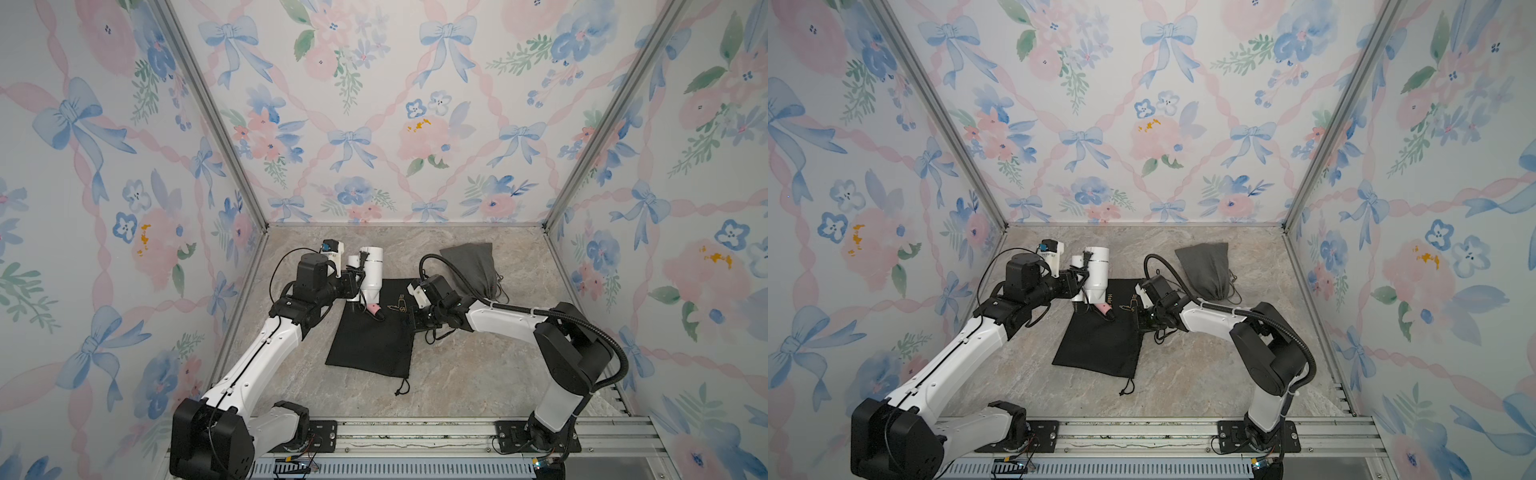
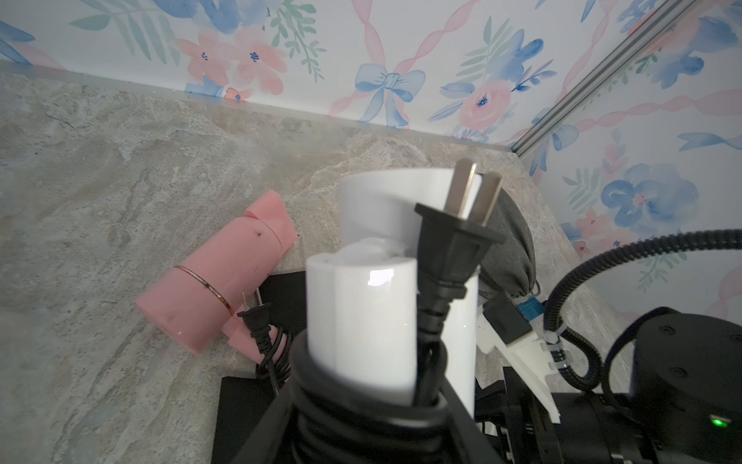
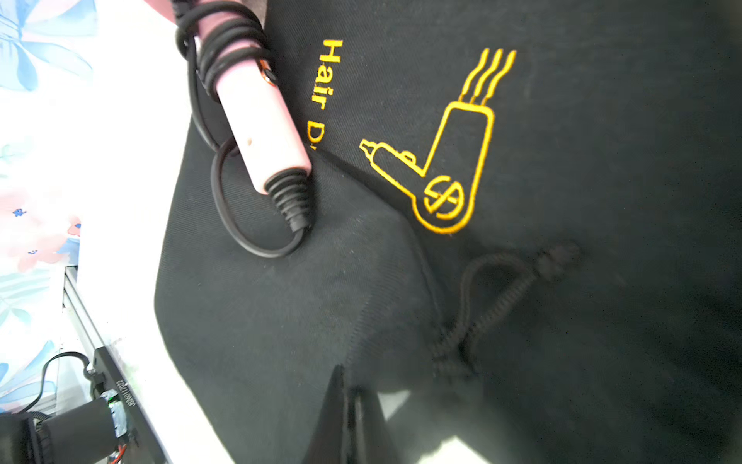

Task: Pack away hair dryers
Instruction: Adjust the drawstring bag at the center of the board.

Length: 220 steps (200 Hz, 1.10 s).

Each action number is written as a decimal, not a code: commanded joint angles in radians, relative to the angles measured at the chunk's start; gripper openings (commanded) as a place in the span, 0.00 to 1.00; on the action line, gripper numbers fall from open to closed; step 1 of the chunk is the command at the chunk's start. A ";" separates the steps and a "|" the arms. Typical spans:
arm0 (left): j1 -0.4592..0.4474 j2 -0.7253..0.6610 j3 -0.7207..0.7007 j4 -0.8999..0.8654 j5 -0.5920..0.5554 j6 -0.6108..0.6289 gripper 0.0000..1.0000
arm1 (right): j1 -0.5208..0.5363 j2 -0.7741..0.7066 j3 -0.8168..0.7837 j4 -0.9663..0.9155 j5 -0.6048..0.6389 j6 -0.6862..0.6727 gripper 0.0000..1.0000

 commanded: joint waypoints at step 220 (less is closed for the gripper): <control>0.049 -0.055 -0.006 0.051 0.004 0.038 0.05 | -0.058 -0.398 0.256 -0.116 0.155 0.178 0.00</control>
